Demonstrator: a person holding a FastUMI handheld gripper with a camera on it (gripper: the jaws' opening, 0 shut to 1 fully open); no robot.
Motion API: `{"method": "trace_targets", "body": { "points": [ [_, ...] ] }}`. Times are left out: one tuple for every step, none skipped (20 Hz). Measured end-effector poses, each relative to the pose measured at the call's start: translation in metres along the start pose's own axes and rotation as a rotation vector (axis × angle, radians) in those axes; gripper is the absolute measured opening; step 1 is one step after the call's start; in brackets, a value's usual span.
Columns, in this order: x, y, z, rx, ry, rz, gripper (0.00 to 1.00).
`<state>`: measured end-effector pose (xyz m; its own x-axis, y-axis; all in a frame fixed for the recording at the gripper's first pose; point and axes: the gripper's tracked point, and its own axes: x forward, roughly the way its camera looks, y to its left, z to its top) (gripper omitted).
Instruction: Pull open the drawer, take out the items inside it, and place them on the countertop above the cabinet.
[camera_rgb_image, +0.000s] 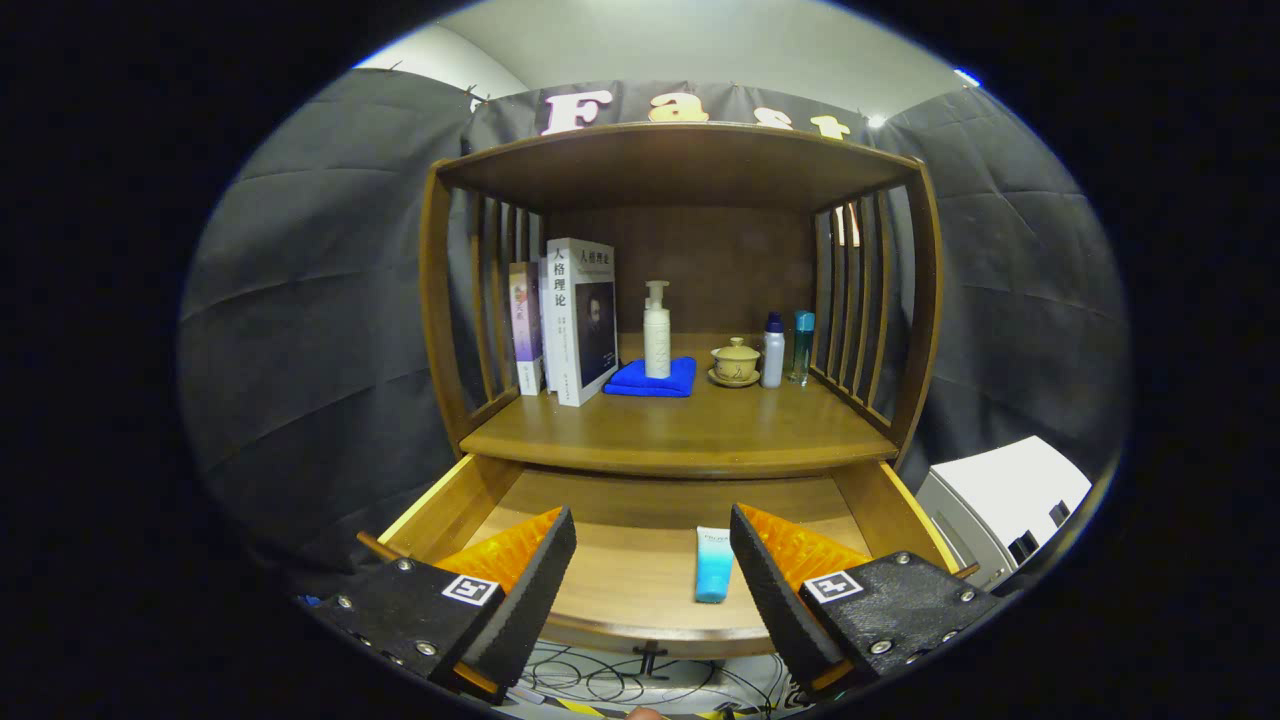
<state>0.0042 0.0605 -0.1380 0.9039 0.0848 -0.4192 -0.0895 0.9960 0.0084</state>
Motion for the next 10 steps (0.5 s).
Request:
{"method": "trace_targets", "body": {
  "points": [
    [0.008, -0.001, 0.0, -0.008, 0.027, -0.012, 0.95],
    [0.018, -0.004, 0.0, -0.018, 0.054, -0.023, 0.95],
    [0.024, -0.006, 0.001, -0.024, 0.08, -0.037, 0.95],
    [0.033, -0.008, 0.001, -0.026, 0.106, -0.049, 0.95],
    [0.042, -0.009, -0.002, -0.021, 0.138, -0.061, 0.96],
    [0.05, -0.012, -0.005, -0.011, 0.168, -0.072, 0.96],
    [0.058, -0.013, -0.009, 0.002, 0.202, -0.08, 0.95],
    [0.064, -0.017, -0.012, 0.021, 0.23, -0.098, 0.96],
    [0.071, -0.019, -0.015, 0.046, 0.254, -0.104, 0.96],
    [0.078, -0.023, -0.017, 0.078, 0.273, -0.119, 0.96]
  ]
}}
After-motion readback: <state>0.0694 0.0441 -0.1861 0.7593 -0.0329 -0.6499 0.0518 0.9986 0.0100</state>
